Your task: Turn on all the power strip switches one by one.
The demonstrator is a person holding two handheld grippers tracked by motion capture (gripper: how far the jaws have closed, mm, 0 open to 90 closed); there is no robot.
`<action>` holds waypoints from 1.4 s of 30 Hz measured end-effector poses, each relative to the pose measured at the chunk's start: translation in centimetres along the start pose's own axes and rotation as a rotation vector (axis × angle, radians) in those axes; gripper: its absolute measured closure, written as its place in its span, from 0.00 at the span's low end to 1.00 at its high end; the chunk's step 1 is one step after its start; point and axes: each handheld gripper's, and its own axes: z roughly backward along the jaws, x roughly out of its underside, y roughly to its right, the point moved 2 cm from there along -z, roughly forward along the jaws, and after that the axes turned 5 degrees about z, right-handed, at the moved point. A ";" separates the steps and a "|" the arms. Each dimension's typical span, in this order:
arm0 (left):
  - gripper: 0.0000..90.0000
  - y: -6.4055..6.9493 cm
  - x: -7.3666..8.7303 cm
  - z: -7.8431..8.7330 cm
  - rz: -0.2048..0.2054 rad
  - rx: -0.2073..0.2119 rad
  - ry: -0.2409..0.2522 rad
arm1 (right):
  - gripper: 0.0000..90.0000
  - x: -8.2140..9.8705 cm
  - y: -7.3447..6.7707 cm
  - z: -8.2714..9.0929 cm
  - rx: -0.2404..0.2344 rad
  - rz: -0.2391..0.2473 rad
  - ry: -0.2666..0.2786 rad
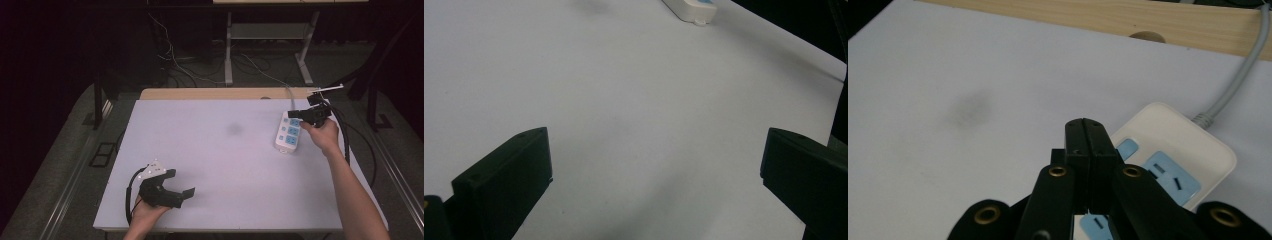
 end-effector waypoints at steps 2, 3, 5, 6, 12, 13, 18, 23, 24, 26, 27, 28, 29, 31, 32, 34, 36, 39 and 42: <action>0.00 0.0 0.0 0.0 -0.003 -0.006 -0.002 | 0.87 0.1 -0.5 0.3 -0.004 0.001 0.003; 0.00 0.1 0.0 0.0 -0.006 -0.013 -0.003 | 0.84 0.1 -0.7 0.5 -0.009 0.003 0.004; 0.00 0.1 0.0 0.0 -0.007 -0.011 -0.002 | 0.76 0.2 -1.2 0.8 -0.029 0.005 0.021; 0.00 0.1 0.0 0.1 -0.007 -0.010 -0.001 | 0.72 0.2 -1.5 1.0 -0.031 0.009 0.033; 0.00 0.3 -0.1 0.1 -0.007 -0.002 0.007 | 0.43 0.6 -3.4 2.2 -0.055 0.000 0.085; 0.00 0.3 -0.1 0.1 -0.009 0.000 0.008 | 0.37 0.7 -3.7 2.4 -0.065 -0.004 0.087; 0.00 0.5 -0.1 0.1 -0.008 0.003 0.013 | 0.06 1.3 -5.8 3.2 -0.077 0.030 0.069; 0.00 0.5 -0.1 0.1 -0.007 0.005 0.014 | 0.01 2.4 -7.8 4.2 -0.125 0.081 0.078; 0.00 0.5 -0.1 0.1 -0.007 0.004 0.015 | 0.01 2.7 -8.2 4.4 -0.132 0.089 0.086; 0.00 0.5 -0.1 0.1 -0.008 0.004 0.013 | 0.01 3.3 -8.8 4.8 -0.143 0.105 0.096; 0.00 0.5 -0.1 0.0 -0.007 0.003 0.013 | 0.01 3.6 -9.1 5.0 -0.142 0.118 0.104; 0.00 0.5 -0.1 0.0 -0.006 0.002 0.013 | 0.01 3.9 -9.4 5.3 -0.145 0.126 0.111; 0.00 0.5 -0.1 0.0 -0.007 0.002 0.013 | 0.01 4.2 -9.7 5.4 -0.159 0.131 0.113; 0.00 0.4 -0.1 0.0 -0.006 0.002 0.013 | 0.01 5.0 -10.1 5.7 -0.163 0.139 0.114; 0.00 0.5 -0.1 0.0 -0.006 0.002 0.013 | 0.01 5.4 -10.2 5.9 -0.161 0.146 0.114; 0.00 0.5 -0.1 0.0 -0.006 0.003 0.011 | 0.01 6.1 -10.5 6.2 -0.158 0.150 0.120; 0.00 0.5 -0.1 0.0 -0.006 0.004 0.010 | 0.01 6.7 -10.8 6.4 -0.163 0.150 0.131; 0.00 0.5 -0.1 0.0 -0.006 0.004 0.009 | 0.01 7.7 -11.3 6.9 -0.165 0.148 0.147; 0.00 0.5 -0.1 0.0 -0.006 0.004 0.010 | 0.01 8.8 -11.8 7.3 -0.173 0.144 0.174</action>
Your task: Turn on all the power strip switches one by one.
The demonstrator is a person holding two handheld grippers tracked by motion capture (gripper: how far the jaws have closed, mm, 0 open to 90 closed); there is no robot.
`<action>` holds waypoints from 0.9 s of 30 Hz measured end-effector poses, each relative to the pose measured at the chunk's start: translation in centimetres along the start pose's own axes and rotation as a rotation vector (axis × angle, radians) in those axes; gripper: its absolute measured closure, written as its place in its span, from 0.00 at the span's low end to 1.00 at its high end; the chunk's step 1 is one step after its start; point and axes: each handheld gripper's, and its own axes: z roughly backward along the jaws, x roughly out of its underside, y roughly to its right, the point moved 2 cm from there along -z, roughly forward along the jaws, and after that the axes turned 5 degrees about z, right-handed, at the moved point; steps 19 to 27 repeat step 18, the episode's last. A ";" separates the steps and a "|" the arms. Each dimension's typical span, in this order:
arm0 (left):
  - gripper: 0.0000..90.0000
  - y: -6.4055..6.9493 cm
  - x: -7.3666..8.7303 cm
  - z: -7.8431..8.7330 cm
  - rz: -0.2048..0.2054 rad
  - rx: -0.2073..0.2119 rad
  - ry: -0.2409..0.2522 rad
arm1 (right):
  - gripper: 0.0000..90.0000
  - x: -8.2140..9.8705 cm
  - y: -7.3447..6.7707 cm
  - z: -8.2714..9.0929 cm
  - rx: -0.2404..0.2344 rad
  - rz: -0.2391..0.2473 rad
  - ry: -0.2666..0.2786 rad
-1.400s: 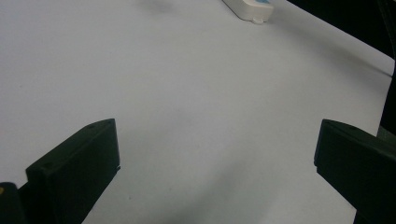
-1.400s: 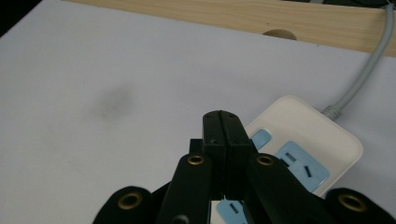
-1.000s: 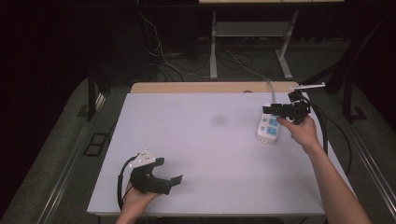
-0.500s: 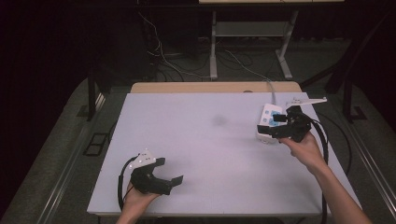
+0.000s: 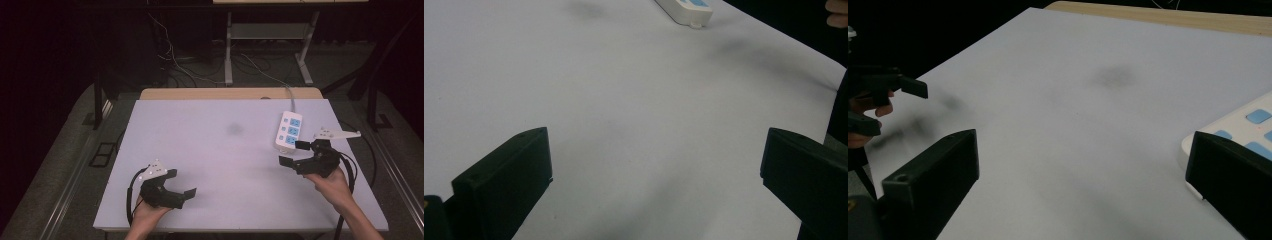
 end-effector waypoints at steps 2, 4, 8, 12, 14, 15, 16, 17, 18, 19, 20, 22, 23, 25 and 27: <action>0.00 0.0 0.0 0.0 0.001 0.000 0.000 | 0.01 0.8 -0.6 0.3 0.004 0.007 0.010; 0.00 0.0 0.0 0.0 0.006 -0.001 0.003 | 0.01 1.7 -1.2 0.4 0.005 0.012 0.011; 0.00 0.0 0.0 0.1 0.006 -0.002 0.003 | 0.01 3.0 -2.3 0.6 0.005 0.027 0.013; 0.00 0.0 0.0 0.1 0.005 -0.002 0.003 | 0.01 4.3 -3.1 0.7 0.008 0.048 0.009; 0.00 -0.1 0.0 0.1 0.005 -0.003 0.003 | 0.01 4.8 -3.2 0.7 0.007 0.045 0.009; 0.00 -0.1 0.0 0.1 0.005 -0.002 0.003 | 0.01 5.1 -3.3 0.7 0.008 0.043 0.012; 0.00 -0.1 0.0 0.1 0.005 -0.002 0.002 | 0.01 5.4 -3.3 0.7 0.009 0.043 0.012; 0.00 -0.1 0.0 0.1 0.005 -0.002 0.002 | 0.01 5.6 -3.4 0.7 0.008 0.042 0.013; 0.00 -0.1 0.0 0.1 0.005 -0.002 0.001 | 0.01 5.8 -3.4 0.6 0.007 0.036 0.013; 0.00 -0.1 0.0 0.1 0.005 -0.002 0.001 | 0.01 5.8 -3.4 0.6 0.007 0.036 0.013; 0.00 -0.1 0.0 0.1 0.005 -0.002 0.001 | 0.01 5.8 -3.4 0.6 0.007 0.036 0.013; 0.00 -0.1 0.0 0.1 0.005 -0.002 0.001 | 0.01 5.8 -3.4 0.6 0.007 0.036 0.013; 0.00 -0.1 0.0 0.1 0.005 -0.002 0.001 | 0.01 5.8 -3.4 0.6 0.007 0.036 0.013; 0.00 -0.1 0.0 0.1 0.005 -0.002 0.001 | 0.01 5.8 -3.4 0.6 0.007 0.036 0.013; 0.00 -0.1 0.0 0.1 0.005 -0.002 0.001 | 0.01 5.8 -3.4 0.6 0.007 0.036 0.013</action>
